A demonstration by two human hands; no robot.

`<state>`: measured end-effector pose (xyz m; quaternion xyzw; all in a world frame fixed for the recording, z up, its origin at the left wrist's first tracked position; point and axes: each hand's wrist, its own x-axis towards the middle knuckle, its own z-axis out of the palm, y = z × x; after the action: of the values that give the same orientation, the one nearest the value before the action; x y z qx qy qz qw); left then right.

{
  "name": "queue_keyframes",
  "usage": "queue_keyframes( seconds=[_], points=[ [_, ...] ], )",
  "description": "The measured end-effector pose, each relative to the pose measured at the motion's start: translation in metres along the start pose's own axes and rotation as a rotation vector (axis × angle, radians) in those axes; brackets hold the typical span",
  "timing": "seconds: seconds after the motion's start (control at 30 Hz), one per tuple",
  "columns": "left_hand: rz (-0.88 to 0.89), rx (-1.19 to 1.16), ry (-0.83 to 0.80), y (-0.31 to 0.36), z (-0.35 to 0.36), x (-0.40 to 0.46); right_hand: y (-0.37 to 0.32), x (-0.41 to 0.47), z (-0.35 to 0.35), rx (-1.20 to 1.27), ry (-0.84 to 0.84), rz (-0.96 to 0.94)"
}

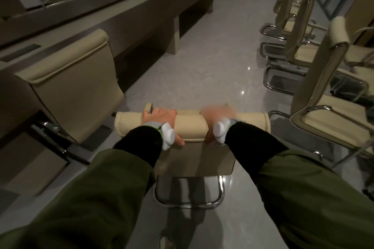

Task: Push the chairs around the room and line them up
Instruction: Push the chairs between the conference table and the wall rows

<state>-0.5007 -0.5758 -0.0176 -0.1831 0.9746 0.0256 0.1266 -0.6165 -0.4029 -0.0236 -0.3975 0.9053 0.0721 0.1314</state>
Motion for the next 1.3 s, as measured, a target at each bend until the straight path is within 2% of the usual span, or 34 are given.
queue_keyframes(
  seconds=[0.4,0.9,1.3],
  points=[
    [-0.007,0.018,0.056,-0.010,-0.017,0.108,0.042,0.099,-0.013,-0.006,0.095,0.009],
    [-0.026,-0.027,0.059,-0.007,-0.051,0.224,0.092,0.212,-0.049,-0.048,0.017,0.073],
    [-0.122,-0.034,0.099,0.038,-0.064,0.271,0.163,0.258,-0.071,-0.039,0.041,-0.097]
  ],
)
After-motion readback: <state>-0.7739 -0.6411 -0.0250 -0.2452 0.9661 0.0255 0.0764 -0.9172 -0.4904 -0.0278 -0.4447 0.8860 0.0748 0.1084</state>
